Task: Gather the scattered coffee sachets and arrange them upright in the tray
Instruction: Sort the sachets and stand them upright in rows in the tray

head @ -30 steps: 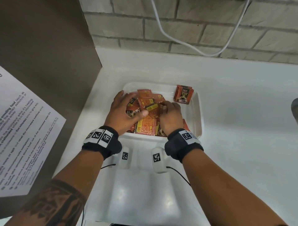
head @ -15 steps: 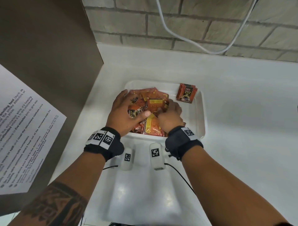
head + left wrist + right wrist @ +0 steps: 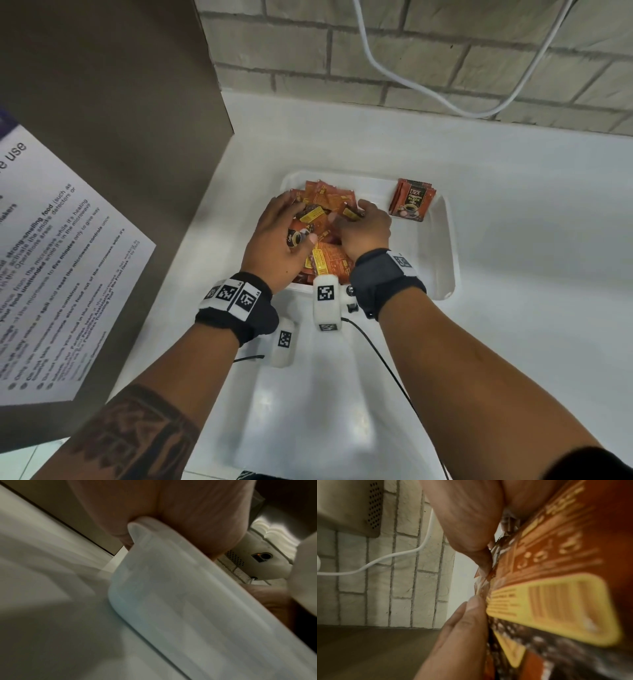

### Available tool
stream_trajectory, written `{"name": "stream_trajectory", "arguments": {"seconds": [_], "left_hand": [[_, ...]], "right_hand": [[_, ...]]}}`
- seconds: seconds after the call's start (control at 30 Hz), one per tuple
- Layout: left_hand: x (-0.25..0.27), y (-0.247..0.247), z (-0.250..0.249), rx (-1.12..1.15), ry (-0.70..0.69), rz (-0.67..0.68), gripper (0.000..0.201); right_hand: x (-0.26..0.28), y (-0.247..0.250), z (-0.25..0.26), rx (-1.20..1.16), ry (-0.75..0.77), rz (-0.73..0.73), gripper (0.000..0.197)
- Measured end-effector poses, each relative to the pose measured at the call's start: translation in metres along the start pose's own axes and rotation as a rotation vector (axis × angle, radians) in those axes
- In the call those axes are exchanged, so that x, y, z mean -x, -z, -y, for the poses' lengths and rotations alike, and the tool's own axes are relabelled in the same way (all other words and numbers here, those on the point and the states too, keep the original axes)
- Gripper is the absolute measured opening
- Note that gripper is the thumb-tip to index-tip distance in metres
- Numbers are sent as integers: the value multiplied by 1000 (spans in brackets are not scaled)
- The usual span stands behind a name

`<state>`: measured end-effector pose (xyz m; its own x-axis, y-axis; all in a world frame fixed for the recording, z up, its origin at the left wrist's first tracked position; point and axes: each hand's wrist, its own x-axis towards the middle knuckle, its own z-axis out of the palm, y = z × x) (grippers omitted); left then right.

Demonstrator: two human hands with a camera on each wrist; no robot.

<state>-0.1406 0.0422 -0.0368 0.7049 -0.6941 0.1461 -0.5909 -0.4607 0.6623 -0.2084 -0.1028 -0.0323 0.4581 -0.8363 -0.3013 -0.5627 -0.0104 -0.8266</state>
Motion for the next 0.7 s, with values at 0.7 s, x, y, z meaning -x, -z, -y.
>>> {"name": "stream_trajectory", "arguments": {"seconds": [0.7], "left_hand": [[-17, 0, -9, -288, -122, 209, 73]], "right_hand": [[1, 9, 26, 91, 115, 162, 29]]}}
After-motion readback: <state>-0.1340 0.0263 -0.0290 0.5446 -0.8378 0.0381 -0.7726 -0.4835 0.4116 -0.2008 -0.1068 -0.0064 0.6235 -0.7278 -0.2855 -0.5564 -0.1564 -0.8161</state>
